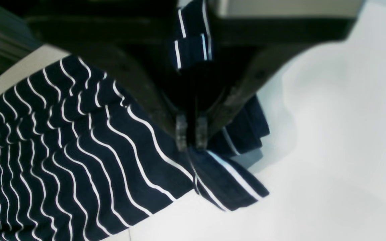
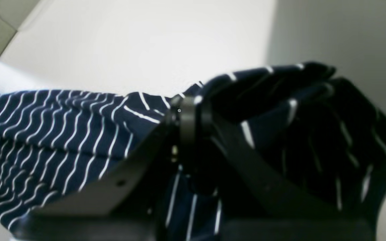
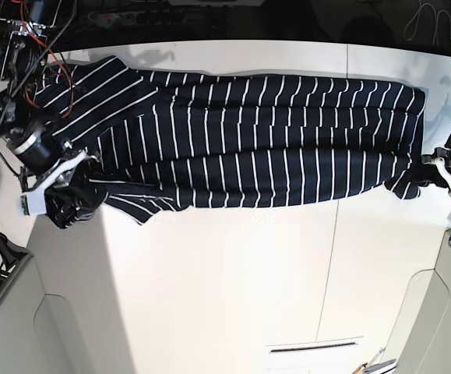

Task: Fold the T-shirt properly
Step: 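Press the folded edge down and release both grippers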

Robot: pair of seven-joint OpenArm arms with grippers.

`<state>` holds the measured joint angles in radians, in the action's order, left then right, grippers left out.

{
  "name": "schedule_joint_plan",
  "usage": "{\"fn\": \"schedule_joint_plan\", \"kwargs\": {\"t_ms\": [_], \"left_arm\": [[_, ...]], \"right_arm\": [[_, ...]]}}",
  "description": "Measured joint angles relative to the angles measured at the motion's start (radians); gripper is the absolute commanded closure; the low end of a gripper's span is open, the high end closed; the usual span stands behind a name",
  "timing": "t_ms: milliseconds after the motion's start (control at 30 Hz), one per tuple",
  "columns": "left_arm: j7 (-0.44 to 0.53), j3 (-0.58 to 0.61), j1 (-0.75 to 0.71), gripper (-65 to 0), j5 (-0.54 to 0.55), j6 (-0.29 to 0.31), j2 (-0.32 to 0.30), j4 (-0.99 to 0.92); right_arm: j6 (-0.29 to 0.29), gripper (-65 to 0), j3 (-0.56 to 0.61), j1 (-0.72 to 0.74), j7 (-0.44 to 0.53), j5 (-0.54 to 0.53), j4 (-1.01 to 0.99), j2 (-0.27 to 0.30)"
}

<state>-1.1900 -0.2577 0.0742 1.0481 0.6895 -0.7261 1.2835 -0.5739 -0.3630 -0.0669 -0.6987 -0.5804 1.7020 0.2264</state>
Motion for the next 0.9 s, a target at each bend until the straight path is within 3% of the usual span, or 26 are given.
{"fn": "schedule_joint_plan", "kwargs": {"t_ms": [433,733,900], "left_arm": [[-0.049,-0.211,-0.143,0.0,0.135,0.0,0.0,0.003],[-0.103,-0.243,-0.216,0.0,0.221,0.0,0.0,0.003],[-0.109,-0.243,-0.269,-1.5,0.23,0.0,0.001,0.003]], "right_arm": [[-0.003,0.0,-0.134,-0.222,-0.015,-0.059,0.172,-0.005],[-0.002,0.0,-0.148,-0.327,-0.017,-0.077,0.172,-0.008],[-0.002,0.0,-0.148,-0.367,-0.019,0.021,0.169,-0.023]]}}
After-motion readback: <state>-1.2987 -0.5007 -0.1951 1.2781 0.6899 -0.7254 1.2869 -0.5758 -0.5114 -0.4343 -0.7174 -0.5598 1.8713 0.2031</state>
